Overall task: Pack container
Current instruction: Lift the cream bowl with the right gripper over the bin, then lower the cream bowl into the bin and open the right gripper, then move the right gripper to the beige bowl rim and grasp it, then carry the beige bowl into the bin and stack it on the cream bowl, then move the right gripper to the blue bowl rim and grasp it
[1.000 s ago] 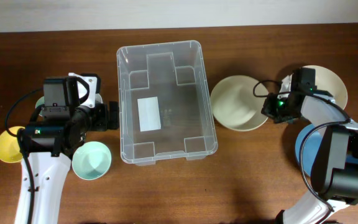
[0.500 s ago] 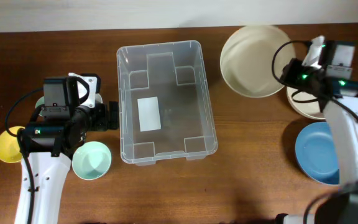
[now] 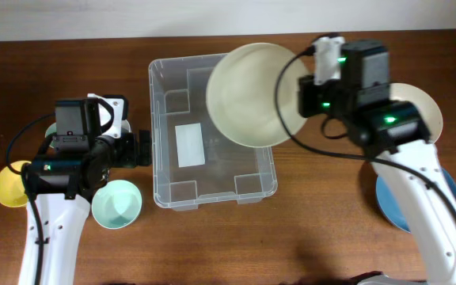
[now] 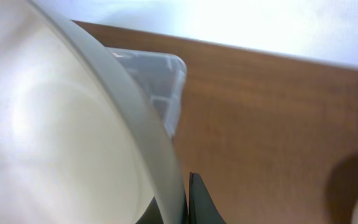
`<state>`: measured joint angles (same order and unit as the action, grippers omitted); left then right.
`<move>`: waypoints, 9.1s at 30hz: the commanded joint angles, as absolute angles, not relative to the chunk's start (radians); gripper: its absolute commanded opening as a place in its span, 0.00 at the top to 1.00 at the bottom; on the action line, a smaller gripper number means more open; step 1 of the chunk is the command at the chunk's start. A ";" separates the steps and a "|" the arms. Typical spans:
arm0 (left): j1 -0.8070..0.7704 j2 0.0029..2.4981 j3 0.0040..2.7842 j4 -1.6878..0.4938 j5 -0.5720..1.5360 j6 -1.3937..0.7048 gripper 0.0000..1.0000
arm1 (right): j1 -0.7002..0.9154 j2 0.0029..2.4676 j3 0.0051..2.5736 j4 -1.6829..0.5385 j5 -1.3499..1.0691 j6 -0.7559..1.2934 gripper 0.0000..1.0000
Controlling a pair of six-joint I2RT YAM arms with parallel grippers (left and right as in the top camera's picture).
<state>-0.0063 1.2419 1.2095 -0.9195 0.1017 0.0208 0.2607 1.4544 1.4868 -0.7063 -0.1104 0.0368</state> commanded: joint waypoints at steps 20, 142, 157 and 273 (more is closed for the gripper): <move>0.128 1.244 1.361 -0.987 0.010 0.015 0.01 | 0.473 1.926 1.675 -0.467 0.072 -0.001 0.96; 0.127 1.245 1.361 -0.958 0.011 0.015 0.01 | -0.242 2.236 1.662 -0.810 0.214 0.109 0.52; 0.128 1.245 1.361 -0.959 0.011 0.015 0.01 | -0.242 2.236 1.662 -0.757 0.215 0.109 0.83; 0.128 1.245 1.361 -0.951 0.011 0.015 0.01 | -0.274 1.989 2.033 -1.602 0.168 0.830 0.01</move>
<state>0.1238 1.2419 1.3373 -0.9535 0.0185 0.0208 -0.2302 1.9854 2.1445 -1.6352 0.1719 0.7155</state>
